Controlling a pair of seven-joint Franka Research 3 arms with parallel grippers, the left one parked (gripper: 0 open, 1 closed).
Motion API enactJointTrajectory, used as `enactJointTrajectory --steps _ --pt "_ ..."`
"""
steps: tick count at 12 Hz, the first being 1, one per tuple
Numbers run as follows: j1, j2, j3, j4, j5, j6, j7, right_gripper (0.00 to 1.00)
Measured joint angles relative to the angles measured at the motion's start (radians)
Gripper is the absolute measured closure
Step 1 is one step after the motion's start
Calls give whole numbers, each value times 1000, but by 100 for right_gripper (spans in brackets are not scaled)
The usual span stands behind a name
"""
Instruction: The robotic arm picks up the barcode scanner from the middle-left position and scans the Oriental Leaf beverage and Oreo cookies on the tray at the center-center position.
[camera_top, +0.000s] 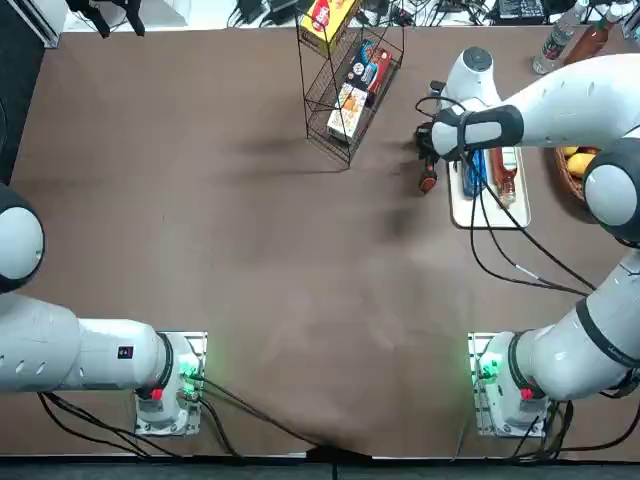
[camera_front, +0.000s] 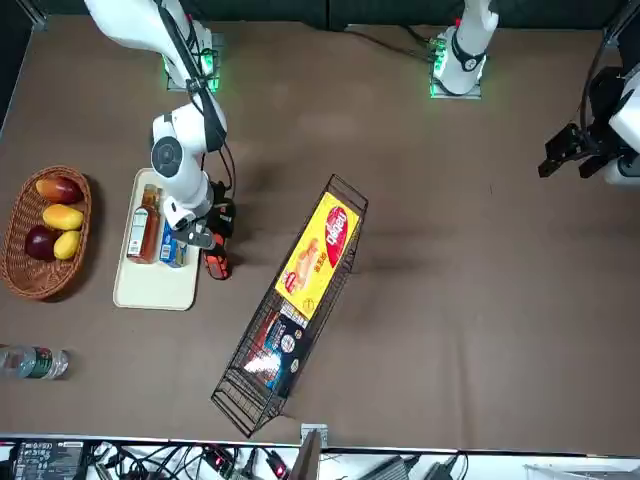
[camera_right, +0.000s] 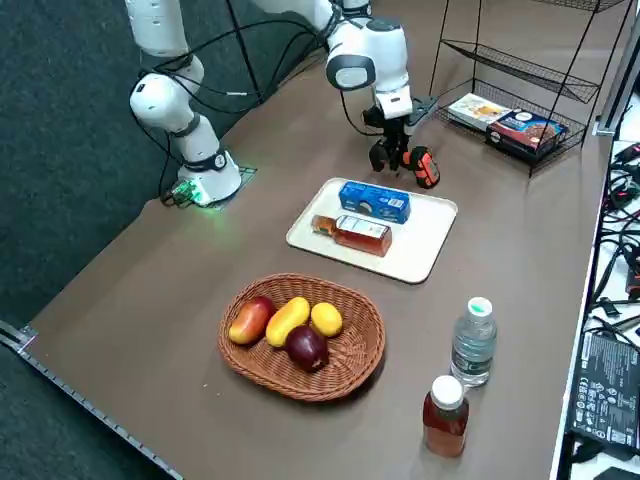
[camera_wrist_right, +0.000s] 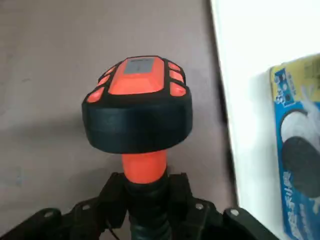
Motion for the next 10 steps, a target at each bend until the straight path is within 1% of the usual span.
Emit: enactJointTrajectory --steps 2,3,4,6,7,8,10 --pt "-2 -2 -6 20 -6 -13 0 57" --pt "-4 -11 -7 38 -7 -44 0 57" --pt "-7 -25 -8 66 -8 -100 1 57" --pt "-21 -65 -9 143 -9 -267 0 57" --pt "-58 -101 -9 229 -9 -459 -44 57" --pt "-80 -112 -9 264 -9 -535 -85 57" --pt "-126 -122 -11 301 -9 -629 -170 57"
